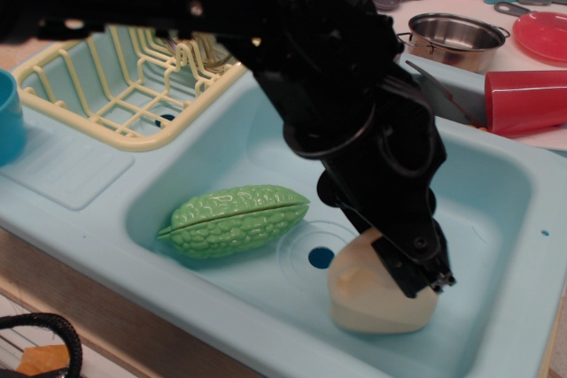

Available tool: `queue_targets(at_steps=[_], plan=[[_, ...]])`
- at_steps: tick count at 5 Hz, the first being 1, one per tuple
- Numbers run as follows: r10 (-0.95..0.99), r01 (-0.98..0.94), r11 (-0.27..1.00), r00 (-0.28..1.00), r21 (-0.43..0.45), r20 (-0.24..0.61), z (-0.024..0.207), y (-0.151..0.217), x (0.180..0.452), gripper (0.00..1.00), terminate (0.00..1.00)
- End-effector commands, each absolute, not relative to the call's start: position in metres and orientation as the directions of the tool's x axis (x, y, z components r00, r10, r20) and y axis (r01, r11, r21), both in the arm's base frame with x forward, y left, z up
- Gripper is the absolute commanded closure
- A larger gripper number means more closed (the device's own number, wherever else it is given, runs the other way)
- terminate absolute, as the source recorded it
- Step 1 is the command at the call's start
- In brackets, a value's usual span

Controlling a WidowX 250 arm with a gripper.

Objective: Put detergent from sink into drying rack

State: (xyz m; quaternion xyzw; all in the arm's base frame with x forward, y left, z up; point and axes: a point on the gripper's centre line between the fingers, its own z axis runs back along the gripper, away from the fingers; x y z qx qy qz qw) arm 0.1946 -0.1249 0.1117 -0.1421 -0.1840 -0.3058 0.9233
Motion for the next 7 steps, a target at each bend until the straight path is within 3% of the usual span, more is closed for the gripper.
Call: queue_targets(at_steps=[1, 2, 4, 5, 6, 7], plan=[[-0.516, 0.595, 0.800, 0.747, -0.076, 0.418, 0.151, -0.102, 0.215, 1.00, 0.00], [-0.549, 0.580, 0.814, 0.748, 0.034, 0.373, 0.185, -0.062, 0.235, 1.00, 0.00], [-0.561, 0.510, 0.828, 0.769, 0.233, 0.307, 0.210, 0.011, 0.265, 1.00, 0.00], [-0.535, 0.493, 0.841, 0.817, 0.222, 0.214, 0.208, 0.043, 0.284, 1.00, 0.00], [-0.520, 0.484, 0.851, 0.833, 0.205, 0.192, 0.203, 0.068, 0.289, 1.00, 0.00], [-0.470, 0.447, 0.882, 0.859, 0.148, 0.203, 0.191, 0.085, 0.286, 0.00, 0.00]])
